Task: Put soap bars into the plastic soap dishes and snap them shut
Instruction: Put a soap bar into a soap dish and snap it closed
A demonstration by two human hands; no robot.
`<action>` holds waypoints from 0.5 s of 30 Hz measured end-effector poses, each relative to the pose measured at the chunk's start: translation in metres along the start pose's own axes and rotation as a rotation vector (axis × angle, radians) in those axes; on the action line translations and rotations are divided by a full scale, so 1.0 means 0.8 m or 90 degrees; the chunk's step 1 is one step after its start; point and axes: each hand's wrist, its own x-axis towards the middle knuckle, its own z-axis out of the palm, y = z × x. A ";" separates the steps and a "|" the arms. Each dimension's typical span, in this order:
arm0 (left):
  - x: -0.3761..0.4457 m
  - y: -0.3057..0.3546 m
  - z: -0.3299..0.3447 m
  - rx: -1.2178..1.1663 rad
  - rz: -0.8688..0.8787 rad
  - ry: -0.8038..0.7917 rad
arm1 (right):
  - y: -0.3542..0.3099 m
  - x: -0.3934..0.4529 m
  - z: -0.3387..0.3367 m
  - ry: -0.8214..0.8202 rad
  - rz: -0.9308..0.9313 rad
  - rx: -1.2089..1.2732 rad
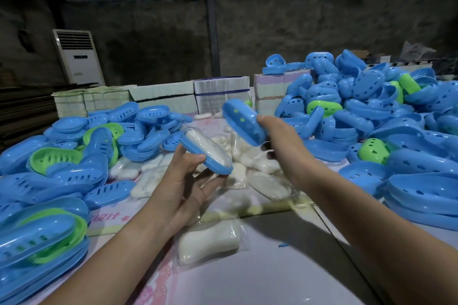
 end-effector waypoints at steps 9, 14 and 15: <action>-0.004 0.007 0.000 0.082 0.077 0.001 | 0.000 -0.040 0.038 -0.241 -0.107 -0.074; -0.007 0.002 0.006 0.145 0.060 -0.018 | -0.002 -0.042 0.036 -0.227 -0.121 0.017; -0.008 0.002 0.007 0.157 0.058 -0.026 | -0.002 -0.042 0.036 -0.230 -0.125 0.030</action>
